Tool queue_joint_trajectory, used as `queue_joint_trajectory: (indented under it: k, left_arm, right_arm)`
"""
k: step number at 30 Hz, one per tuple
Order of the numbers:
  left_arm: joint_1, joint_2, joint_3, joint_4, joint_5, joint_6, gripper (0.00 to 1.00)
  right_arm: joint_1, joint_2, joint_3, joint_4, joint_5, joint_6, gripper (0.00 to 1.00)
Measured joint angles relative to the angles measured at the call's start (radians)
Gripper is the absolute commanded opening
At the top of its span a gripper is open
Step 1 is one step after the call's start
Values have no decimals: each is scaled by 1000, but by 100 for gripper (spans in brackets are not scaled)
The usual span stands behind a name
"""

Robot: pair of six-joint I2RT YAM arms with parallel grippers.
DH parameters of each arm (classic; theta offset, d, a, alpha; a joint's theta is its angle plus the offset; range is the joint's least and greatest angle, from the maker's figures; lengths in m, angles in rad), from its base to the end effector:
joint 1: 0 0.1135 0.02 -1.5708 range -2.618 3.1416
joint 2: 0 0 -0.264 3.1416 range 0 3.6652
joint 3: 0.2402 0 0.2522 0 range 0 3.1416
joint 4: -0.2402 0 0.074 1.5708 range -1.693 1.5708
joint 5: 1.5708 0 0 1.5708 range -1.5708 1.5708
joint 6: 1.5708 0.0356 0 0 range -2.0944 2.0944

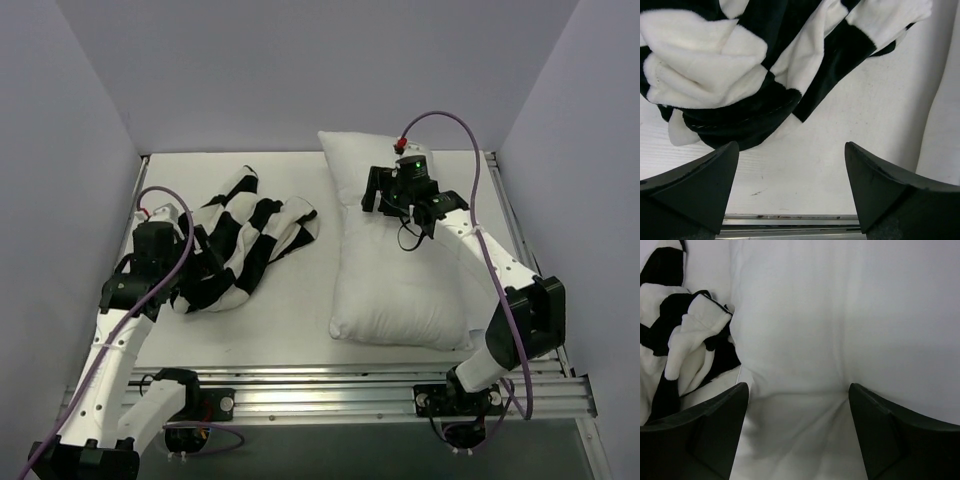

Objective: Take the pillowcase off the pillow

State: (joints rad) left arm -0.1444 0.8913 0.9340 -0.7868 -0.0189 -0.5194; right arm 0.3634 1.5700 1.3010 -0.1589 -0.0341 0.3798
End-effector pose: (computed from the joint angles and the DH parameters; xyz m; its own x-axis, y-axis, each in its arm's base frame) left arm 0.1752 -0.0248 0.3150 -0.6465 -0.4075 -0.6450 -0.2197 0.9090 -0.3541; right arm 0.3469 0.1332 0.3248 -0.5027 0.2053 -0.8398 -0.2131 0.9120 0.3505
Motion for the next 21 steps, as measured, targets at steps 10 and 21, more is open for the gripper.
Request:
queue_joint_trajectory:
  k: [10,21]
  left_arm:
    - [1,11,347,-74,-61,39,94]
    - [2,-84,673,-129,-241,112,94]
  right_arm:
    - [-11,-232,148,-155,74,-26,100]
    - [-11,-594,292,-257,382,-128,100]
